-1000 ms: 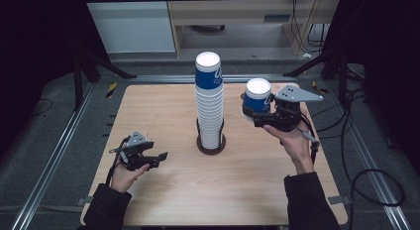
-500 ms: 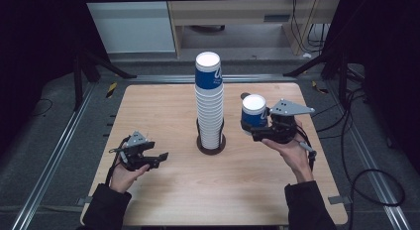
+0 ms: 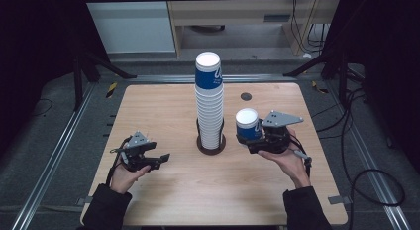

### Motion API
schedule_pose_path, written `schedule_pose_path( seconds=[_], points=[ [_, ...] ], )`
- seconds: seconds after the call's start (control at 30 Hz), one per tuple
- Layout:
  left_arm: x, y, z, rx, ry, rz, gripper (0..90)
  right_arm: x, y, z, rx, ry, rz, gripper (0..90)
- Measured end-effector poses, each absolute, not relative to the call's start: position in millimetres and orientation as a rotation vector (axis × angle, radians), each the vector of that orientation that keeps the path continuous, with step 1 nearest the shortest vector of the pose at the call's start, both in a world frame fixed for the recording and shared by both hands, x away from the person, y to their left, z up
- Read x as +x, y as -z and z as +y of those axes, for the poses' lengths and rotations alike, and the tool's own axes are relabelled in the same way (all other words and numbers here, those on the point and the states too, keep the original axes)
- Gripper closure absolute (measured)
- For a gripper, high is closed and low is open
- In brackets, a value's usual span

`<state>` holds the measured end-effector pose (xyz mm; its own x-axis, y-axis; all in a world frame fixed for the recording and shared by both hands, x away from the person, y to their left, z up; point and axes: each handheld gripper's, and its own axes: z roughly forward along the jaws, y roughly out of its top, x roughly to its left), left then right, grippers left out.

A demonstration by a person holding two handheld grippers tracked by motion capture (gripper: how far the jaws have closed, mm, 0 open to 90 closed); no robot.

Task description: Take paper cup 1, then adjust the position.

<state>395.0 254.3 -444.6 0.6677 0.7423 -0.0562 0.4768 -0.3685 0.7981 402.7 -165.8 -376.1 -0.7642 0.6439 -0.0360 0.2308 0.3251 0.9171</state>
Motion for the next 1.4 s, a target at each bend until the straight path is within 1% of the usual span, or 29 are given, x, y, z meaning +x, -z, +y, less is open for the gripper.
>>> schedule_pose_path(
  seconds=[0.4,0.7,1.0,1.4],
  points=[
    [394,442,250,2.054,-0.374,0.919,20.3,391,397,-142,0.628,-1.343,2.360,21.4],
    [390,439,247,2.056,-0.350,0.883,19.0,387,404,-134,0.567,-1.312,2.420,21.4],
    [385,432,240,2.067,-0.326,0.824,18.4,385,410,-122,0.480,-1.282,2.481,21.4],
    [372,422,221,2.106,-0.282,0.702,18.1,383,421,-98,0.329,-1.227,2.590,21.3]
  ],
)
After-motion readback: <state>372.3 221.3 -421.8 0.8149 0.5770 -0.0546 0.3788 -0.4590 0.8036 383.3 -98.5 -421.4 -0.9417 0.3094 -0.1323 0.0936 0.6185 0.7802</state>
